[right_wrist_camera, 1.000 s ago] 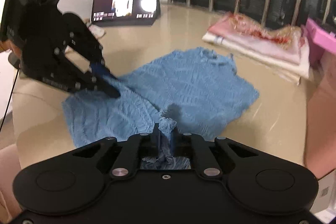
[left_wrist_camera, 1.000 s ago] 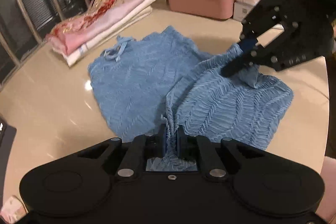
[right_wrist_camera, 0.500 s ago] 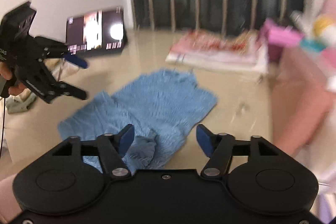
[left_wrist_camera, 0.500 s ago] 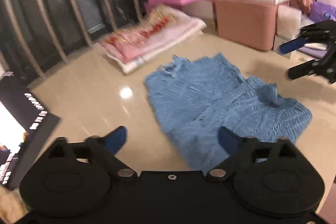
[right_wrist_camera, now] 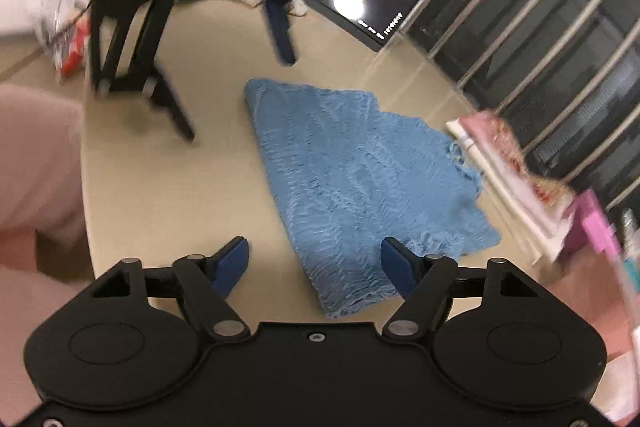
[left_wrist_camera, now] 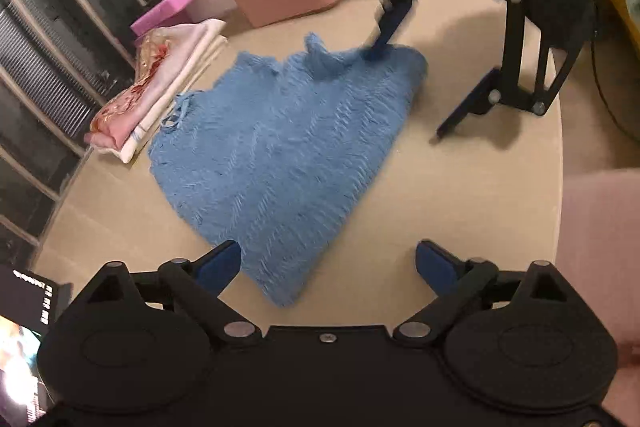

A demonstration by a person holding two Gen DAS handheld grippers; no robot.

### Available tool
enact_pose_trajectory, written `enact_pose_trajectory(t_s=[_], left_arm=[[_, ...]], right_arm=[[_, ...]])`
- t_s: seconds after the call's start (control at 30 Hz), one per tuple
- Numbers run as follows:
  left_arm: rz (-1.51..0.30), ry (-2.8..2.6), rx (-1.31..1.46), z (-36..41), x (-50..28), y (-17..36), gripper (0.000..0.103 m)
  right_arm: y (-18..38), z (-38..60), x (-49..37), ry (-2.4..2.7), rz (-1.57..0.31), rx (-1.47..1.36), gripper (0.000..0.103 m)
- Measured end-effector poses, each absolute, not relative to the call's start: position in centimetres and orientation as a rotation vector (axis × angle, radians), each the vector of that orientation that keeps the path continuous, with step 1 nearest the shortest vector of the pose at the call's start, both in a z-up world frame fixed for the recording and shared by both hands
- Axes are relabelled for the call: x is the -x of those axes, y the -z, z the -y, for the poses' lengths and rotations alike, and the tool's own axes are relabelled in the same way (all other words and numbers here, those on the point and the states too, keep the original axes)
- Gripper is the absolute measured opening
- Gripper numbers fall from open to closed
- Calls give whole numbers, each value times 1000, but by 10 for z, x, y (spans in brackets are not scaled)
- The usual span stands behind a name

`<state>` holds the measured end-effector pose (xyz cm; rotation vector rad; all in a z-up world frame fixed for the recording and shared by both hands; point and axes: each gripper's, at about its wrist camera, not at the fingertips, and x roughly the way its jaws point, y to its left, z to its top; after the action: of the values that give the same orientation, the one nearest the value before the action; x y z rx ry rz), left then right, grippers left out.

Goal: Fold clothes

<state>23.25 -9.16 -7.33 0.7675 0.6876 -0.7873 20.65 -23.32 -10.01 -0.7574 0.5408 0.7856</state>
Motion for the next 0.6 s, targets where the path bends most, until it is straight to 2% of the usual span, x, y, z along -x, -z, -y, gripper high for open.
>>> enact_pose_trajectory(t_s=[0.03,0.17,0.2,0.23,0.3,0.33,0.47,0.5,0.53,0.57,0.6], left_arm=[[-722,789,-725,90,-239,74,94],[-777,789,-606,82,-256,76,94],[-757,781,-611,82,-253,75,94],[-724,780,-626,82,-249,73,94],[-644,784,-668,88,-242,71,94],[-614,785,-691,91,-238,72,94],[-542,754,-741,97,-239,81,94],[-519,741,-745,97,-240,83,90],[-497,730,-754,96,-240,85,80],[-480,722,-774,96,-240,87,74],[-465,715,-801,96,-240,89,54]], right_arm=[[99,236,-214,-797,-566,722,61],[99,251,-237,-813,-657,530,60],[100,253,-243,-815,-668,500,42],[102,252,-244,-810,-662,504,16],[102,250,-239,-795,-654,522,14],[100,251,-242,-793,-672,487,11],[81,264,-262,-767,-741,285,10],[74,267,-266,-759,-749,243,10],[68,271,-270,-753,-756,206,10],[64,273,-272,-749,-766,182,10],[60,275,-275,-745,-777,161,10]])
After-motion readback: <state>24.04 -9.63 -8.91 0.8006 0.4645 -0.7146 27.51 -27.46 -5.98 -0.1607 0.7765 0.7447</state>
